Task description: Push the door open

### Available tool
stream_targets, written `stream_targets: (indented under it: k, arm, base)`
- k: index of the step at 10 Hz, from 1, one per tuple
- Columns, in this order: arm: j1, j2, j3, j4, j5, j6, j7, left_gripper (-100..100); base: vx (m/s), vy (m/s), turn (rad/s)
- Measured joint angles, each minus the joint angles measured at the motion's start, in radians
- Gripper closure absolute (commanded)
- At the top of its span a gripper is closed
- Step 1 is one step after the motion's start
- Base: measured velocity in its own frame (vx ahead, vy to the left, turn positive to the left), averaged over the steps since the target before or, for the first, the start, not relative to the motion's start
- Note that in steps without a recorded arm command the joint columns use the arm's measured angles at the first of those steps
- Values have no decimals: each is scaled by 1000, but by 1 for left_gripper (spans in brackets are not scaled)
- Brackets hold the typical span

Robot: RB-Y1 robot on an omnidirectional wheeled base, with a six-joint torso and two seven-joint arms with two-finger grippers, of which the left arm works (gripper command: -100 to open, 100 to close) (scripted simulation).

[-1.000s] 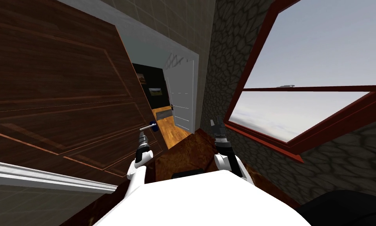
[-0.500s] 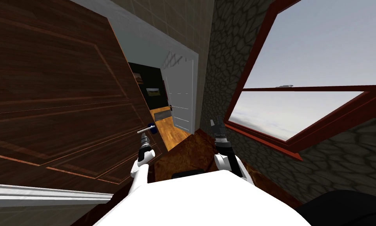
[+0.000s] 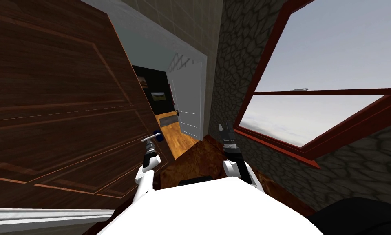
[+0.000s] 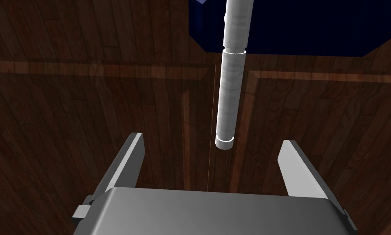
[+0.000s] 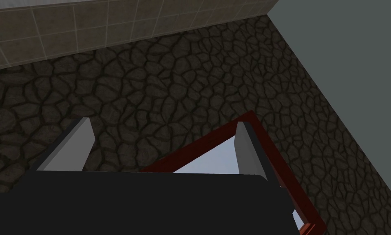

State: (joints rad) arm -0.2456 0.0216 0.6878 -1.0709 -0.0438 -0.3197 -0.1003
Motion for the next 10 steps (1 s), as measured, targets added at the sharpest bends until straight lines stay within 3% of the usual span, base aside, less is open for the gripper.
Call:
stream_targets:
  k: [3, 6, 7, 10]
  arm:
    - [-4, 16, 6, 18, 2, -12, -1, -100]
    - [-4, 6, 9, 28, 4, -14, 1, -100]
    - [-5, 5, 9, 29, 4, -15, 2, 100]
    - [-5, 6, 10, 29, 5, -13, 2, 100]
  base:
    - [184, 120, -17]
    - [147, 94, -14]
    - [-12, -11, 8]
    - [-19, -13, -2]
